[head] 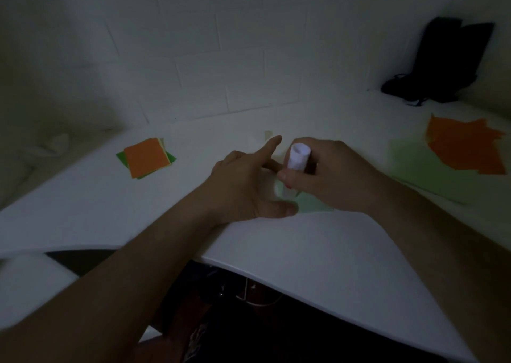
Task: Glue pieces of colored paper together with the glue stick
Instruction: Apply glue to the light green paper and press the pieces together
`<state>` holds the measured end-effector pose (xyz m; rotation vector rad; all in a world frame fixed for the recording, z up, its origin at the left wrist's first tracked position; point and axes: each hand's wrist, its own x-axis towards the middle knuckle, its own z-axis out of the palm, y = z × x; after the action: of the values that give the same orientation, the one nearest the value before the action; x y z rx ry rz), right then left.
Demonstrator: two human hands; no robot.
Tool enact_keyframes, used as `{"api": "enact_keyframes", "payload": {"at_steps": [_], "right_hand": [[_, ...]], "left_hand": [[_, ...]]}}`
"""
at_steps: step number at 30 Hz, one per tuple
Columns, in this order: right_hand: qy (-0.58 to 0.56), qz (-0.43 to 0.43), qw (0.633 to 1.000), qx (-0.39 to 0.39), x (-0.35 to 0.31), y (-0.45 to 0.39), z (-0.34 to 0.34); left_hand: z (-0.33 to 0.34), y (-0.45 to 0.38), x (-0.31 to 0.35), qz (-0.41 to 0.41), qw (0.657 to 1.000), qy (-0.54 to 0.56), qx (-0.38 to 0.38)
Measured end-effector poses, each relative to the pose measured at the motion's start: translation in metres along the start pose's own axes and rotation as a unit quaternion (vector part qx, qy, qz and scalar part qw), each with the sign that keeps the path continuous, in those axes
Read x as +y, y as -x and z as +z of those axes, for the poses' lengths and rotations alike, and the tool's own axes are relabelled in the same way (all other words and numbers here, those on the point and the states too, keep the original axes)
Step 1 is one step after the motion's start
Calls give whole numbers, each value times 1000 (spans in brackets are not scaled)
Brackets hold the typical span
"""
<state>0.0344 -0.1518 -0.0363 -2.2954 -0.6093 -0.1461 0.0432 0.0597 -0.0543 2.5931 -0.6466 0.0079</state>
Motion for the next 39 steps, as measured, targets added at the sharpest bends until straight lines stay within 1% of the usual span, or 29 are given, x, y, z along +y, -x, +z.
{"api": "enact_keyframes", "payload": {"at_steps": [10, 15, 20, 24, 31, 37, 39], "right_hand": [[25, 0, 1000, 6, 11, 5, -15], [42, -3, 999, 11, 17, 8, -22], [34, -15, 999, 1, 25, 9, -30], [43, -8, 999, -6, 27, 9, -34], [43, 1, 999, -20, 28, 9, -39], [77, -2, 996, -46, 26, 11, -48], [98, 0, 995, -26, 25, 12, -51]], "left_hand": [[1, 0, -7, 10, 1000, 8, -13], [1, 0, -6, 8, 1000, 7, -6], [0, 0, -10, 12, 1000, 14, -10], [0, -4, -19, 31, 998, 34, -30], [0, -7, -22, 28, 998, 44, -34], [2, -7, -24, 39, 997, 52, -33], [3, -8, -23, 37, 998, 45, -32]]}}
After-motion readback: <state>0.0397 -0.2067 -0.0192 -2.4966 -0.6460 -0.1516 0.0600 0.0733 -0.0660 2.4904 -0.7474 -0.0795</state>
